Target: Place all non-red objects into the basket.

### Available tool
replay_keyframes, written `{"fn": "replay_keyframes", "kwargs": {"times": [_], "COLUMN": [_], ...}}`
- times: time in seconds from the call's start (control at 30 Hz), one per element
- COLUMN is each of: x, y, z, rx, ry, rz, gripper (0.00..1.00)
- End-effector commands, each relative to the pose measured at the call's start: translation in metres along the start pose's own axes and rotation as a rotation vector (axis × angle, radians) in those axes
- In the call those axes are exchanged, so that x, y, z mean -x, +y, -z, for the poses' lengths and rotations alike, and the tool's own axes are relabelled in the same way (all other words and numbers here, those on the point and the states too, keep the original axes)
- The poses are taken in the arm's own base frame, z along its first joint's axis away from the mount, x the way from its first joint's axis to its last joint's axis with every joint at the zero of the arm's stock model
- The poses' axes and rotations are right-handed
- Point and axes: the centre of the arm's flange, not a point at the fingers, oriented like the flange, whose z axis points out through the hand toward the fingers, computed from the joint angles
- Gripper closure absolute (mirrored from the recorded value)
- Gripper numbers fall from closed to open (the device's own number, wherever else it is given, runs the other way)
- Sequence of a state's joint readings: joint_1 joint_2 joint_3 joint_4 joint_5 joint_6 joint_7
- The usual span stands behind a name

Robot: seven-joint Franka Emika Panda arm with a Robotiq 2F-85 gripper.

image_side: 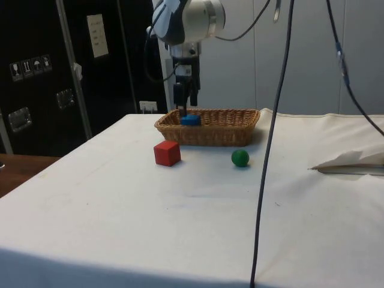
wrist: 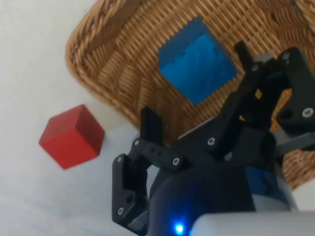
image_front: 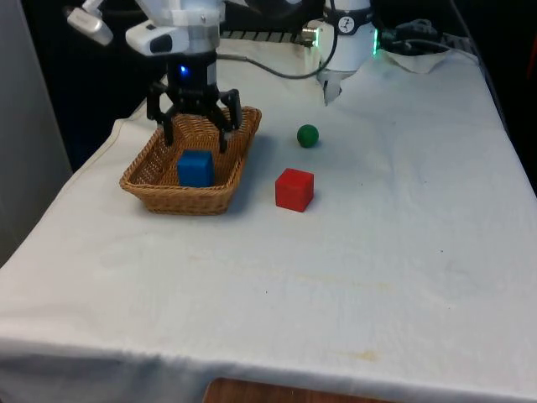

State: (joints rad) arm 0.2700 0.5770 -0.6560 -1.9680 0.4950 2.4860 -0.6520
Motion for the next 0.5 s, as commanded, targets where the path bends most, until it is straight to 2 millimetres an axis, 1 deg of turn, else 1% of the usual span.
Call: {"fn": "replay_keyframes", "kwargs": {"times": [0.0, 0.03, 0.07, 0.2, 0.3, 0.33, 0.37, 0.47], "x": [0.003, 0.005, 0.003, 0.011, 0.017, 0.019, 0.017, 0.029], "y": [0.000, 0.003, 0.002, 0.009, 0.011, 0.012, 0.012, 0.013], "z": [0.007, 0.014, 0.012, 0.031, 0.041, 0.044, 0.042, 0.055], "rx": [-0.001, -0.006, -0.011, -0.020, -0.033, -0.037, -0.044, -0.057], "ry": [-0.003, -0.002, 0.003, 0.004, 0.007, 0.006, 0.009, 0.008], "rz": [0.000, -0.001, 0.001, -0.004, -0.006, -0.008, -0.009, -0.008], "gripper": [0.00, 0.00, 0.00, 0.00, 0.00, 0.00, 0.00, 0.00]}}
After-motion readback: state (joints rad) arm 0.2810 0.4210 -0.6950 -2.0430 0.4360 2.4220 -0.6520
